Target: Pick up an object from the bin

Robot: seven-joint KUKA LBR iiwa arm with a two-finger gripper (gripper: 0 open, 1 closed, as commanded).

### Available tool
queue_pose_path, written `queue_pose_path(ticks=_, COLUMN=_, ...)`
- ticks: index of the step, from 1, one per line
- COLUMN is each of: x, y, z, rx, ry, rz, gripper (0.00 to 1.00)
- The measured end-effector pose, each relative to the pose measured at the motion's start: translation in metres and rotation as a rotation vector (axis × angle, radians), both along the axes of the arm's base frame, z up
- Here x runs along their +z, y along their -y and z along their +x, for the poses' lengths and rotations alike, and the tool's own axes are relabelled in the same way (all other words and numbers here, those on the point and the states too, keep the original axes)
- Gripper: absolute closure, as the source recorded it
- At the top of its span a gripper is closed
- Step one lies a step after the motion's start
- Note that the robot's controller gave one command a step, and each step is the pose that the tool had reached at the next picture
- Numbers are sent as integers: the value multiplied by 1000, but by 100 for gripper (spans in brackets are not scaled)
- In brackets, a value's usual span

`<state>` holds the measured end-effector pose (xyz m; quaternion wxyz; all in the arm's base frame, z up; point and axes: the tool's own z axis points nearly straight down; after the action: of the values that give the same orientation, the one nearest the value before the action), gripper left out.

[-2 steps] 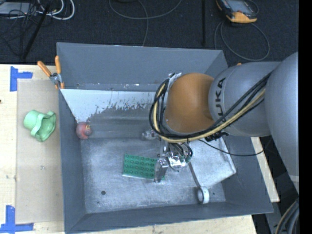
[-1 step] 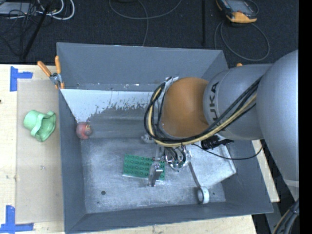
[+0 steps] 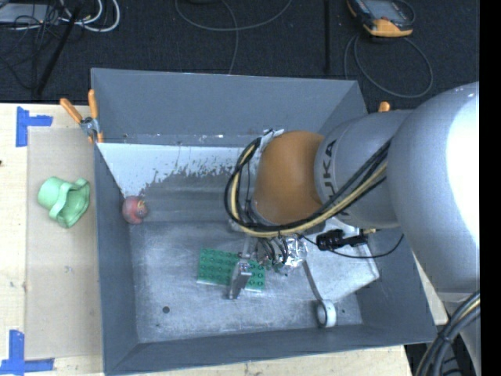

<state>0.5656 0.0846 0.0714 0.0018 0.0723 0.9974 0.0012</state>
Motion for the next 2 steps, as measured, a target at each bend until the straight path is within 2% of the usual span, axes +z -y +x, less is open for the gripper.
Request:
queue_pose_path(ticks=1, x=1, y=-1, z=1, rx=-1, ry=-2, rz=-1, gripper=0)
queue_pose_path(ticks=2, x=5, y=-1, z=3, rx=-3, ry=3, rz=1, gripper=100)
